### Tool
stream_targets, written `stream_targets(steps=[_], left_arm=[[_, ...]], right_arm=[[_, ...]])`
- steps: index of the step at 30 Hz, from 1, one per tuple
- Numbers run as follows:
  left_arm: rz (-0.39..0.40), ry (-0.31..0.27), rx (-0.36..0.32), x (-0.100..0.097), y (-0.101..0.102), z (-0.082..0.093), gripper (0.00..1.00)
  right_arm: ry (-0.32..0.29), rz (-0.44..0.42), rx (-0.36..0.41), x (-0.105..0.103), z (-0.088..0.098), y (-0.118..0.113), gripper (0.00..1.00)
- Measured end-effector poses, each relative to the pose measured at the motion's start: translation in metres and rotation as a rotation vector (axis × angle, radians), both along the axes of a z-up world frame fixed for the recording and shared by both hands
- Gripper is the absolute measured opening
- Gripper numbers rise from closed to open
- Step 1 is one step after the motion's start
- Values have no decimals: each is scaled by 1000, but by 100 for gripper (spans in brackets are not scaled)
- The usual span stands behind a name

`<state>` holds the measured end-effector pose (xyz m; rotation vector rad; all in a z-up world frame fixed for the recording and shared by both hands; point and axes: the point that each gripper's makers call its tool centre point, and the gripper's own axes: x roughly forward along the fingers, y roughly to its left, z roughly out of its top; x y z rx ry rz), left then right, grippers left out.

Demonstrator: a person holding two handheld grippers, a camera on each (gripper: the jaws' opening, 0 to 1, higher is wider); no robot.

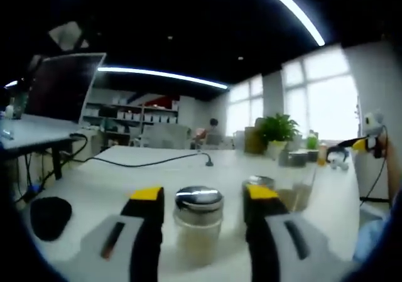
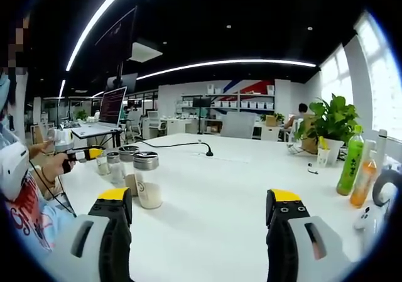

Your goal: Rotate the seasoning bottle until the label or dispensing opening points toward the visible target arrow and the bottle remains upright within the marked orientation range

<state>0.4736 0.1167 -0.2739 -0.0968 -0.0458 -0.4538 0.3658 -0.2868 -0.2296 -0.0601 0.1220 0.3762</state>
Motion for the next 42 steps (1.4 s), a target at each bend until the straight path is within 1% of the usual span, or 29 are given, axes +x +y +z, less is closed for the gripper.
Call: stream_targets(steps=[4,6,8,10,13,15,18,25,28,30,32,37,40,42], left_arm=[[26,11,-8,5,1,-2,51],[48,14,4,7,4,-4,50],[46,8,2,7,4,-3,47],[40,-4,-2,7,2,-1,39],[57,-8,1,8,5,-1,34],[51,5,-22,8,6,-1,34],[44,0,-11,8,5,-1,34],[24,-2,-10,8,4,-2,34],[6,-1,-8,7,4,-2,34],[-18,-15,5,7,2,-2,34],[-30,-12,-9,7,3,-2,34],[-53,-16,-6,7,1,-2,34],[-82,-21,3,6,0,-2,34],[-101,-15,-4,7,0,-2,34]], right_arm=[[0,-16,-4,0,0,-4,91],[-1,-11,-1,-1,0,-3,91],[-1,-5,4,-1,0,-2,91],[0,-4,2,-1,0,-2,91],[-3,-8,1,-2,0,-2,91],[-5,-8,3,-2,1,-3,91],[-4,-11,1,-2,1,-4,91],[-2,-6,2,-2,0,-3,91],[-2,-2,2,-3,0,-2,91],[-2,-4,1,-3,0,-2,91],[-3,-6,4,-3,0,-3,91],[-5,-9,-2,-3,0,-4,91],[-6,-3,2,-4,1,-2,91],[-2,-3,0,-4,0,-2,91]])
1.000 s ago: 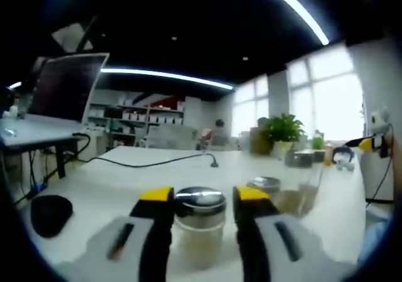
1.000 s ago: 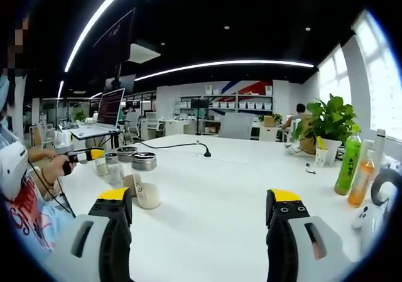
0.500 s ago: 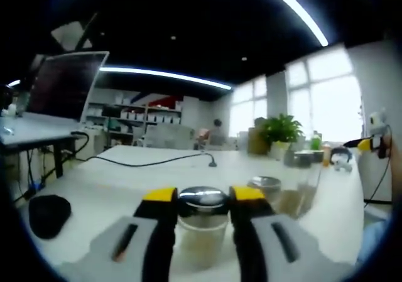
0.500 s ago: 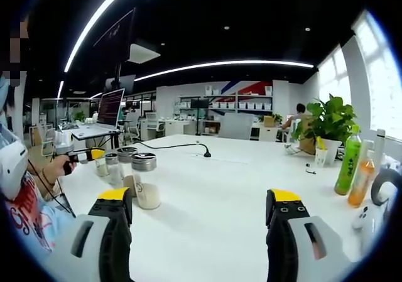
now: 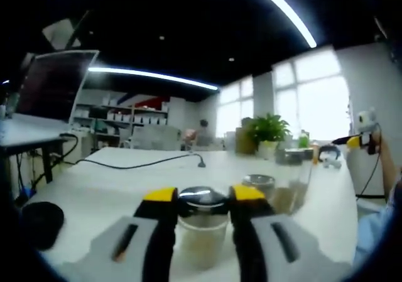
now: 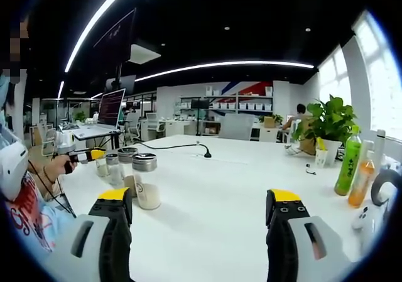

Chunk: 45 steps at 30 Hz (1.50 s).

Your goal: Rotate the seasoning bottle until the label or dispensing opening points toward the visible target arrow and the bottle remains upright within the marked orientation range

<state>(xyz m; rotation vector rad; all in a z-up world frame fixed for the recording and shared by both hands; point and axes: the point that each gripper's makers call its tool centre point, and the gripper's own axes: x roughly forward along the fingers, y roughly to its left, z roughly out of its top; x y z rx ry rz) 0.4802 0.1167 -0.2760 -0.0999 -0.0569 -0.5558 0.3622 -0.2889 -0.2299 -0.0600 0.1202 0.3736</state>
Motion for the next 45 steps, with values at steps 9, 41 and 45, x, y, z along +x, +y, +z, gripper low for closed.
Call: stream_targets(steps=[9,41,45], left_arm=[[-94,-12,-24,1,-3,0,34],[-469,9,-15,1,-19,1,34],[-494,12,-9,1,-20,1,34]], right_arm=[[-9,1,36,2,3,3,91],[-15,43,108,4,5,11,93],[-14,35,98,5,4,10,94]])
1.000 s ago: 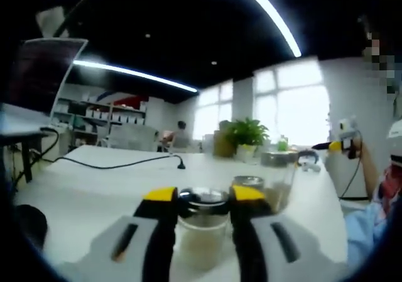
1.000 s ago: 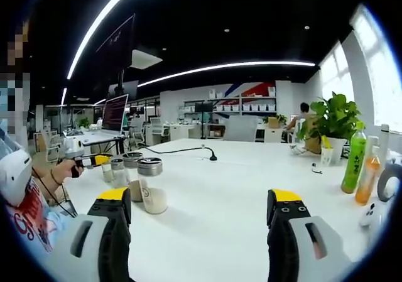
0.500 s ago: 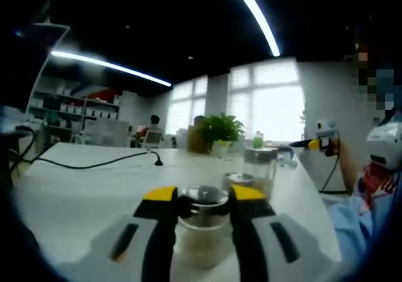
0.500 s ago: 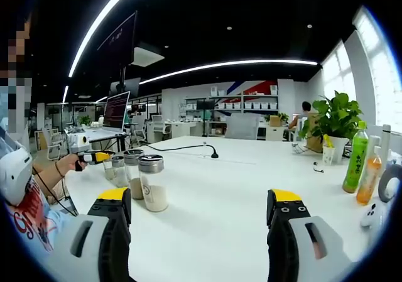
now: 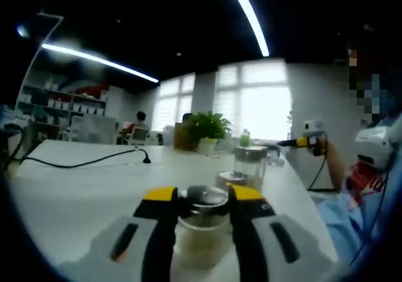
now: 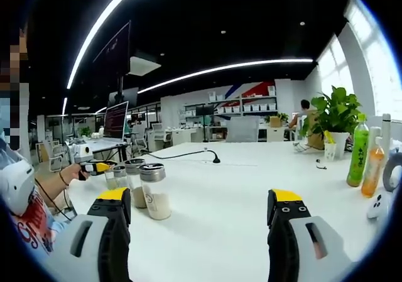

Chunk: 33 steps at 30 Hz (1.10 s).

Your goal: Rotate the seasoning bottle until the label or dispensing opening points toward the visible target arrow and the bottle remains upright within the marked orientation range

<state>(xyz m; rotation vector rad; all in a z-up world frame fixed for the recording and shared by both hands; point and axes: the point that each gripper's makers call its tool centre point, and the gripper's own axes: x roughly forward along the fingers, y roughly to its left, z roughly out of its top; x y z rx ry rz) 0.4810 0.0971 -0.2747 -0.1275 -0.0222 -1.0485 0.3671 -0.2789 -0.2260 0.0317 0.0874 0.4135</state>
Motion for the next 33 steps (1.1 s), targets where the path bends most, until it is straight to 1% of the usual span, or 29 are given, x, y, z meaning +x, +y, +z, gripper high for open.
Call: stream_targets(steps=[5,11,13,15,16,18,19,20,21,24,27,28,29,30,31,32,33], left_arm=[[-21,1,-2,-1,-2,0,34],[-28,-1,-9,-1,-2,0,34],[-31,-1,-13,-2,-2,0,34],[-25,-4,-10,-2,-2,-1,35],[-18,7,0,-2,-2,-3,36],[2,-3,22,0,0,-7,50],[25,-2,30,2,3,-8,54],[46,-20,55,3,6,-8,53],[51,-32,59,2,8,-6,51],[81,-38,72,2,14,-2,53],[99,-34,70,-2,17,2,54],[116,-39,82,-3,17,3,56],[174,-27,126,1,23,-1,61],[210,-39,176,2,26,-3,67],[232,-82,192,2,25,2,71],[260,-115,195,2,26,7,70],[283,-113,189,-1,27,10,68]], right_arm=[[17,-20,-37,3,-6,-5,97],[14,-5,-63,3,-8,-3,98],[-1,-5,-90,3,-8,-3,99],[-9,-12,-99,3,-7,-3,99],[-17,-10,-103,3,-6,-3,99],[-24,3,-109,2,-6,0,99],[-25,5,-110,2,-6,0,99],[-25,2,-110,2,-5,0,99],[-25,-2,-107,2,-5,-1,99],[-13,-6,-106,3,-8,-2,99],[-1,-8,-108,4,-11,-3,99],[0,-9,-103,4,-12,-3,98],[2,-10,-97,4,-12,-4,98],[4,-14,-93,4,-12,-5,98],[3,-16,-94,4,-12,-5,98],[3,-19,-97,4,-12,-6,98],[3,-27,-98,4,-12,-7,98]])
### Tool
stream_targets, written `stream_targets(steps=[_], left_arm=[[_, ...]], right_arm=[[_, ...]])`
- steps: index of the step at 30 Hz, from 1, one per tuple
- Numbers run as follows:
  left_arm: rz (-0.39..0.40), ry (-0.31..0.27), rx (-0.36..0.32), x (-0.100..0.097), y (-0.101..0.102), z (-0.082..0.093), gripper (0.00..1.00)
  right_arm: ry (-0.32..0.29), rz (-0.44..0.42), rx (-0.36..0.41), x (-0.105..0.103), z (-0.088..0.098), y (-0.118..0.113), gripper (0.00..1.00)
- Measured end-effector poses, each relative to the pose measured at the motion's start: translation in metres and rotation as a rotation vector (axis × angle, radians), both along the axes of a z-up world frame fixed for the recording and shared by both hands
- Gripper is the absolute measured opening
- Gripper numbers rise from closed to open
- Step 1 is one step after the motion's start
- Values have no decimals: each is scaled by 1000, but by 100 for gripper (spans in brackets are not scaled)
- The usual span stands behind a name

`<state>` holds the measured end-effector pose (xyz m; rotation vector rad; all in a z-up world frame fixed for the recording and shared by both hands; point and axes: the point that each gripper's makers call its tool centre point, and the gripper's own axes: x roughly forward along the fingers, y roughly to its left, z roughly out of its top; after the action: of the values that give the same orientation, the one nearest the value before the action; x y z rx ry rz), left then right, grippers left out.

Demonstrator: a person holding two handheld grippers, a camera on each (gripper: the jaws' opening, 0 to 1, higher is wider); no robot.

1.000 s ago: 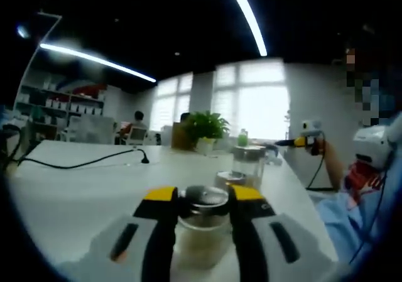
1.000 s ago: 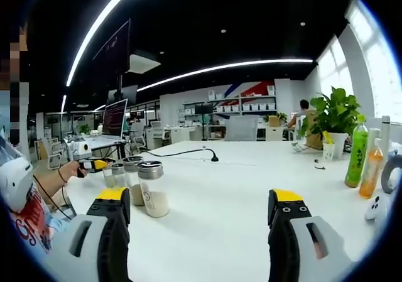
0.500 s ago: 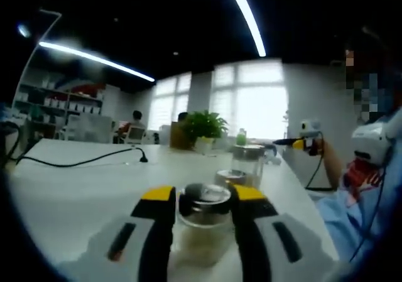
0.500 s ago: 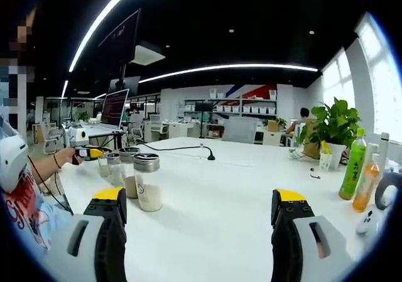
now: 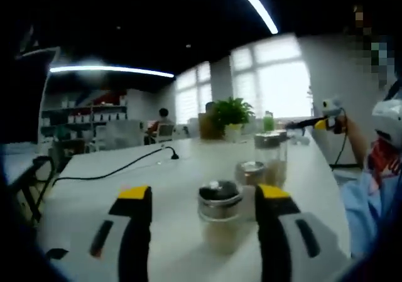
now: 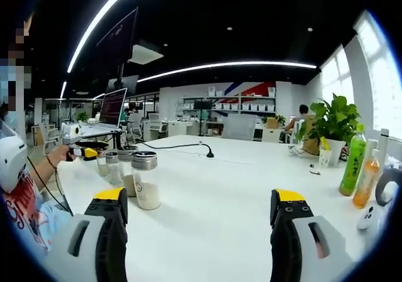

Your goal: Rotate the seasoning bottle until the label or dispensing opening points toward the visible target arrow and the bottle remains upright within the marked orientation range

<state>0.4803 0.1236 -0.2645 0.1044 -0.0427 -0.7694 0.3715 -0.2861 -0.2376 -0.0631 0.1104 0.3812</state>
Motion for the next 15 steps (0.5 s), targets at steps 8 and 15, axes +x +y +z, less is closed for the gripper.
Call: stream_targets(steps=[8,15], left_arm=[[107,10,-74,-11,12,18,74],[169,116,-100,-23,19,28,82]], right_arm=[[-19,-37,-16,0,4,-10,97],[-37,-52,-18,-3,10,-12,97]])
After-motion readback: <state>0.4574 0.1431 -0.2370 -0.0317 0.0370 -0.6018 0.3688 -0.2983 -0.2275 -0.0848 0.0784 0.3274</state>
